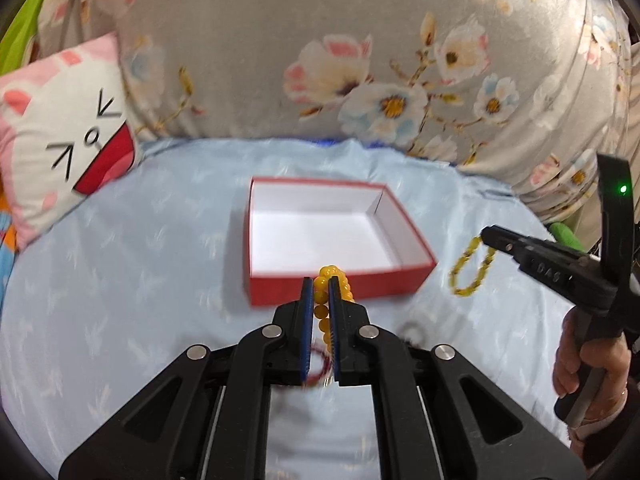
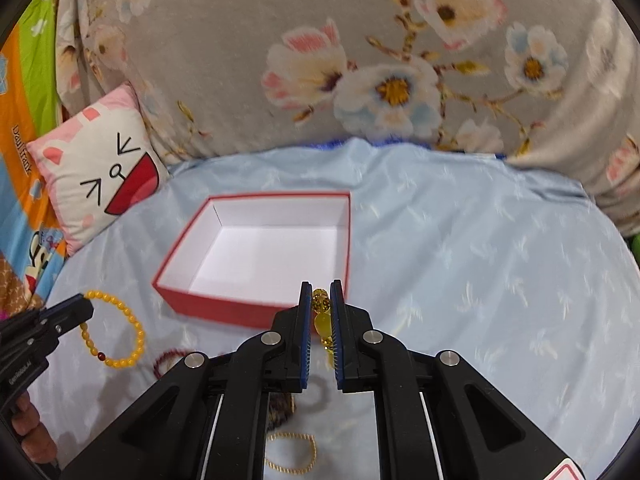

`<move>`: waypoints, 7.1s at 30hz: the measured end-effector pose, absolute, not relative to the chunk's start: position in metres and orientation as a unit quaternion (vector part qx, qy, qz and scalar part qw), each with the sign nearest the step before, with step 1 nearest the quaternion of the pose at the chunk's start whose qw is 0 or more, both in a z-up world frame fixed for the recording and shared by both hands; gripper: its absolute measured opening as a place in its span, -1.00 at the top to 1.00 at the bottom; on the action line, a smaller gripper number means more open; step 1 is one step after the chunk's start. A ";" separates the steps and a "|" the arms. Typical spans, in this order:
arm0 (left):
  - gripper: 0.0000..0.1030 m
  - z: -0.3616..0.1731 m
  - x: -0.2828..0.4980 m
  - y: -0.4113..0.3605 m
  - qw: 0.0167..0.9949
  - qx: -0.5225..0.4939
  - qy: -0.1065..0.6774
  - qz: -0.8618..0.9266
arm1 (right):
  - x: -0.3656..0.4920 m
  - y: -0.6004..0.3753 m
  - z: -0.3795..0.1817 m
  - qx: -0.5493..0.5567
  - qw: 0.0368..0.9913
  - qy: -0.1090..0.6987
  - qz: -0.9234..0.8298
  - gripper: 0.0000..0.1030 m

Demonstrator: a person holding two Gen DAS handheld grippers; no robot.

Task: Organize jewelry
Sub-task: 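Carry both bracelets into the red box and open both tools to release, then grasp the dark red bead bracelet with the left tool while the right tool grasps the black bead bracelet, then carry both bead bracelets into the red box and open both tools, then grasp the gold bangle with the left tool while the right tool grasps the garnet bead bracelet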

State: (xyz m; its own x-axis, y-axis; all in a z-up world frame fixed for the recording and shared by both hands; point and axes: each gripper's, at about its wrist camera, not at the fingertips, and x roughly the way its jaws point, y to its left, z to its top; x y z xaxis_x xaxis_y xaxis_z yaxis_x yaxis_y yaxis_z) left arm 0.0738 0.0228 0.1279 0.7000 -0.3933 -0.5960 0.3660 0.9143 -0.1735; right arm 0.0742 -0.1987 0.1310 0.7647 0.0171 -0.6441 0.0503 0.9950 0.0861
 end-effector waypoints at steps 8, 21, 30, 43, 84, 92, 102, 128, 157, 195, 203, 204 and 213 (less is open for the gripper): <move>0.86 0.140 0.175 -0.009 0.922 -0.020 0.321 -0.213 | 0.161 -0.193 0.129 0.067 0.931 0.357 0.037 0.83; 0.62 0.071 0.281 -0.032 0.919 0.014 0.358 -0.164 | 0.268 -0.198 0.065 0.055 0.916 0.396 0.013 0.74; -0.02 0.084 0.247 -0.012 0.939 0.015 0.319 -0.130 | 0.220 -0.210 0.084 0.065 0.931 0.360 0.006 0.37; -0.14 0.054 0.129 0.028 0.933 0.024 0.342 -0.110 | 0.086 -0.207 0.077 0.085 0.929 0.360 0.008 0.35; 0.86 0.014 0.055 0.041 0.910 -0.059 0.366 -0.188 | 0.016 -0.170 0.010 0.098 0.907 0.408 0.023 0.35; 0.86 -0.002 0.045 0.045 0.901 -0.061 0.391 -0.178 | 0.026 -0.180 0.006 0.110 0.903 0.416 0.009 0.41; 0.85 -0.008 0.048 0.046 0.895 -0.066 0.406 -0.172 | 0.041 -0.176 -0.005 0.100 0.899 0.426 0.005 0.58; 0.85 -0.009 0.047 0.046 0.895 -0.070 0.404 -0.177 | 0.026 -0.170 0.030 0.106 0.918 0.380 0.027 0.86; 0.85 0.083 0.035 0.034 0.908 -0.051 0.345 -0.231 | 0.001 -0.167 0.097 0.090 0.941 0.323 0.040 0.86; 0.00 0.060 0.203 0.018 0.933 -0.038 0.321 -0.156 | 0.173 -0.188 0.060 0.082 0.932 0.352 0.015 0.23; 0.00 0.061 0.166 0.039 0.939 -0.034 0.316 -0.135 | 0.133 -0.181 0.071 0.062 0.940 0.335 0.011 0.23; 0.00 0.059 0.162 0.040 0.938 -0.032 0.317 -0.134 | 0.127 -0.181 0.072 0.062 0.940 0.334 0.014 0.23; 0.00 0.029 0.110 0.039 0.919 -0.028 0.362 -0.154 | 0.076 -0.179 0.064 0.077 0.935 0.345 0.015 0.23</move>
